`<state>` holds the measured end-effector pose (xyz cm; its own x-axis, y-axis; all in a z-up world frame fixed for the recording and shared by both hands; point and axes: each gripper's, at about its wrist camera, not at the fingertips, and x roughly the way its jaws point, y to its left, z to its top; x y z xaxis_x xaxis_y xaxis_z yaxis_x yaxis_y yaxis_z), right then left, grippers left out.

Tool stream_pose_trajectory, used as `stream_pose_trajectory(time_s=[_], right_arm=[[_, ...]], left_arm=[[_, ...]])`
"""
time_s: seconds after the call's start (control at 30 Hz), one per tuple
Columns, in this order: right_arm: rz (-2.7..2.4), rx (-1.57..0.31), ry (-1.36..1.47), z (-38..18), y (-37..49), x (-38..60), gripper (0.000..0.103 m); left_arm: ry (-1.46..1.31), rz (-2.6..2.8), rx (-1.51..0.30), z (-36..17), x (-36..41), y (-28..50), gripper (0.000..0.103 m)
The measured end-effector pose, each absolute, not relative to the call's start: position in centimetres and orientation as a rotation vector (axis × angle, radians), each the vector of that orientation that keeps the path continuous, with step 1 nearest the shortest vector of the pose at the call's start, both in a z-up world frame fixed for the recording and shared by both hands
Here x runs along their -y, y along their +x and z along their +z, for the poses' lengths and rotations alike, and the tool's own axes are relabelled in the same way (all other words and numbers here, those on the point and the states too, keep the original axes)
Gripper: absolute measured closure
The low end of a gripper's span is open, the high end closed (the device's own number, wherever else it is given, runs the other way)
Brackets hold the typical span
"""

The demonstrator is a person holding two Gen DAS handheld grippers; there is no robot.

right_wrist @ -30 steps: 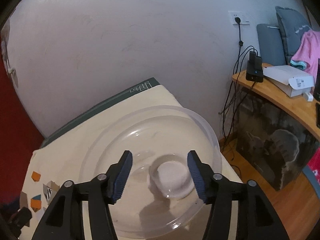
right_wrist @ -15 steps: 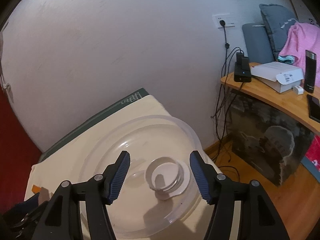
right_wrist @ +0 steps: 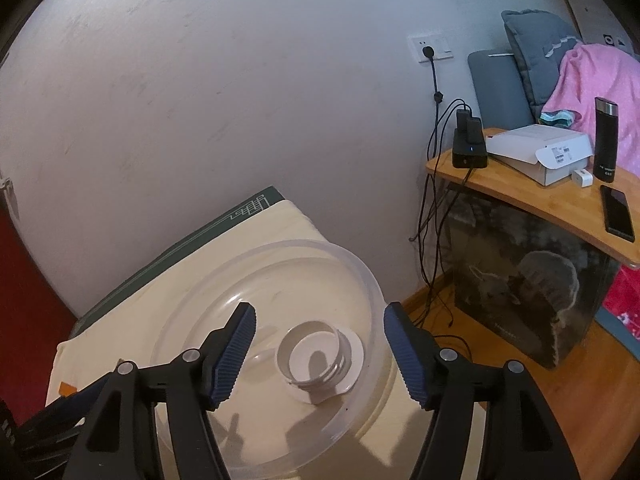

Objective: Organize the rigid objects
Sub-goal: 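Carry the brown block and white ring over the clear bowl with both grippers, then open both grippers to drop the brown block and white ring into the bowl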

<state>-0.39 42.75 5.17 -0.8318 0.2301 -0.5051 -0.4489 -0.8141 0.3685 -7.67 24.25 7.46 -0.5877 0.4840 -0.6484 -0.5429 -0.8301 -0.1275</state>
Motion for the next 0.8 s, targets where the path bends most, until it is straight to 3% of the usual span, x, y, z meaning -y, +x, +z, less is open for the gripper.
stream_pose_trajectory(time_s=[0.13, 0.27, 0.8], right_arm=[[2.603, -0.69, -0.63, 5.2, -0.3, -42.8, 0.033], [2.601, -0.691, -0.631, 5.1, -0.4, -42.8, 0.033], [2.632, -0.69, -0.626, 5.3, -0.1, -42.8, 0.028]], left_arm=[[-0.952, 2.366, -0.09, 7.3, -24.1, -8.0, 0.036], [-0.928, 2.384, -0.081, 7.5, -23.8, -7.9, 0.023], [-0.953, 2.486, -0.088, 7.4, -22.5, -7.7, 0.023]])
